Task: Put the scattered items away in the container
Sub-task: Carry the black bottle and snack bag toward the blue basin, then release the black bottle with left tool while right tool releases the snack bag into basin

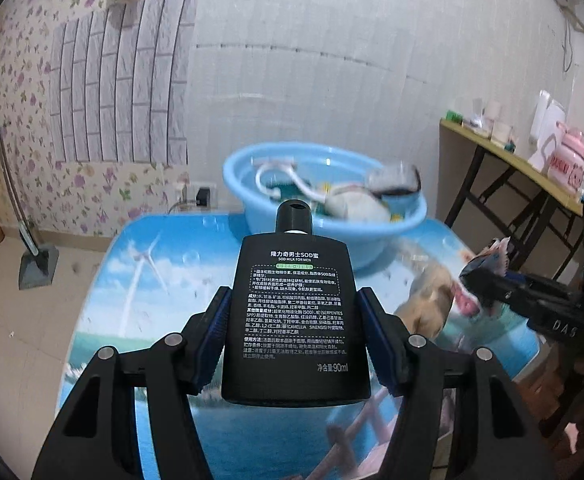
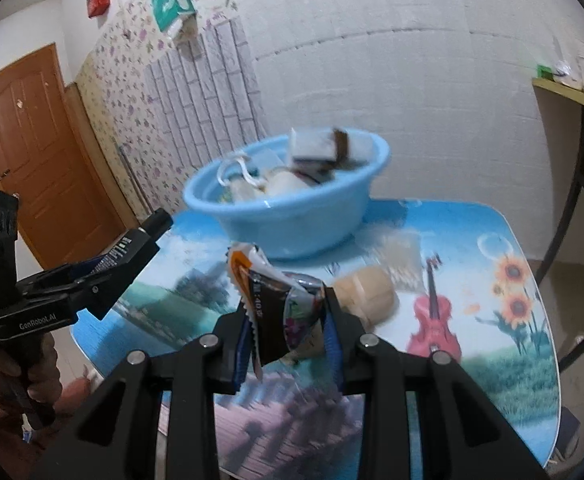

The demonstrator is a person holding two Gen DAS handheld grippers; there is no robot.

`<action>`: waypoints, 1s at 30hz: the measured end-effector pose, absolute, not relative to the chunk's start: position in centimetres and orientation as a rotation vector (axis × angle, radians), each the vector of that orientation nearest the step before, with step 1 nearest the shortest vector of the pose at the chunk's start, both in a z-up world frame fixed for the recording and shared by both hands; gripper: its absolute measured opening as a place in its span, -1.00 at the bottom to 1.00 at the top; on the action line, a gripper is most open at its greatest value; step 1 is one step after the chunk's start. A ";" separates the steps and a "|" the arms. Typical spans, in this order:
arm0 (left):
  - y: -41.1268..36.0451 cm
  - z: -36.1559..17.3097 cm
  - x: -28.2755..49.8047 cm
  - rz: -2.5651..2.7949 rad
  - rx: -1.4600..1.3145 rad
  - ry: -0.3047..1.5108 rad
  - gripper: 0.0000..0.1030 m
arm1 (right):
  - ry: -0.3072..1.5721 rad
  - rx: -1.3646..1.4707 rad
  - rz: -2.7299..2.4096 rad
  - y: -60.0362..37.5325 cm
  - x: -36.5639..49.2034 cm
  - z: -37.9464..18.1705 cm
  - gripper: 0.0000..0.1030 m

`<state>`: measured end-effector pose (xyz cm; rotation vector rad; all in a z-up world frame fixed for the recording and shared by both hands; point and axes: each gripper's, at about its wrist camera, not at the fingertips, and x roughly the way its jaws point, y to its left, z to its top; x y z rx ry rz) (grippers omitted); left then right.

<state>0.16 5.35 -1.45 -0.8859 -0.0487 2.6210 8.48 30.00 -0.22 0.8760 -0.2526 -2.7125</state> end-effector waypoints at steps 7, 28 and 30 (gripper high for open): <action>6.3 1.1 -2.2 2.616 -0.839 -0.054 0.20 | -0.238 0.822 -2.682 28.8 6.1 1.8 -0.40; 12.2 0.0 -12.5 2.553 -0.850 -0.009 0.20 | -0.244 0.836 -2.665 30.2 -3.3 1.2 -0.40; 12.5 -0.5 -13.1 2.545 -0.863 -0.009 0.20 | -0.245 0.838 -2.656 30.1 -4.0 1.0 -0.40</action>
